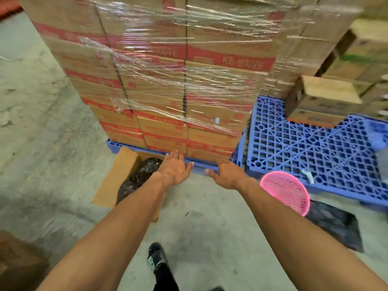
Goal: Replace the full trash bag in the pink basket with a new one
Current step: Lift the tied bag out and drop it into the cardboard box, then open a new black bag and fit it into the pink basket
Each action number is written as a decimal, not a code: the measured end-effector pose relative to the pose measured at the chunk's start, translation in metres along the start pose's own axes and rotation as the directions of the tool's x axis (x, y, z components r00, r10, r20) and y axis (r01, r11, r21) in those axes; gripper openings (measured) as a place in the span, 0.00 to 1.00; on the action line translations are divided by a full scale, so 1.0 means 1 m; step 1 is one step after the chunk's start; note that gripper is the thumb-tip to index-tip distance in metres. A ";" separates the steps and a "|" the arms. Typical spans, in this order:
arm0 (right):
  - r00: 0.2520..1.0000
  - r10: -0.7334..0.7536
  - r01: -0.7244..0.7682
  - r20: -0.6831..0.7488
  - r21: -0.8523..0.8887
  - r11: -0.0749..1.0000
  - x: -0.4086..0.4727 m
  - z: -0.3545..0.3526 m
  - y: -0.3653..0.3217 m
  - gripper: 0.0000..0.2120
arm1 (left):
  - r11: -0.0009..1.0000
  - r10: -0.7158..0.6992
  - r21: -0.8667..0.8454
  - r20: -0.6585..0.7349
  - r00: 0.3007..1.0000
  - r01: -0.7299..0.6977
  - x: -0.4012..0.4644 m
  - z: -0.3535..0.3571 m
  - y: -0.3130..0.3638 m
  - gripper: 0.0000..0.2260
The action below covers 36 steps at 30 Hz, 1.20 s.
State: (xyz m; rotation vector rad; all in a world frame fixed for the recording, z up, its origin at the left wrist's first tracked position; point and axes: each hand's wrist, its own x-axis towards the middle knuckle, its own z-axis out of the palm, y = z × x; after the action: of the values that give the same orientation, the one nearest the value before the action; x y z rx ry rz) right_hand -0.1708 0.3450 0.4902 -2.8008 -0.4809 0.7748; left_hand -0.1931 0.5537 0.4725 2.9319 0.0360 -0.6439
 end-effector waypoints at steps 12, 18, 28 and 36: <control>0.976 0.202 -0.188 -0.082 0.149 0.971 -0.122 -0.023 0.181 0.36 | 0.980 0.200 0.000 0.038 0.979 -0.200 -0.012 -0.001 0.209 0.31; 0.952 0.296 -0.277 -0.082 0.187 0.942 -0.142 -0.022 0.284 0.35 | 0.960 0.269 0.055 0.077 0.960 -0.274 0.028 0.007 0.311 0.29; 0.918 0.394 -0.375 -0.048 0.215 0.902 -0.148 -0.056 0.458 0.34 | 0.906 0.395 0.093 0.162 0.904 -0.413 0.105 0.009 0.485 0.27; 0.864 0.503 -0.464 -0.013 0.362 0.808 -0.174 -0.062 0.599 0.33 | 0.894 0.406 0.092 0.248 0.880 -0.439 0.139 0.033 0.619 0.26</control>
State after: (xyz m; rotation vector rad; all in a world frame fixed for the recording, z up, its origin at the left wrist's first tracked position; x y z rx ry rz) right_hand -0.1257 -0.2792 0.4611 -2.6162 0.3857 0.7001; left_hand -0.0474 -0.0649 0.4661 2.8287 -0.6865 -0.9204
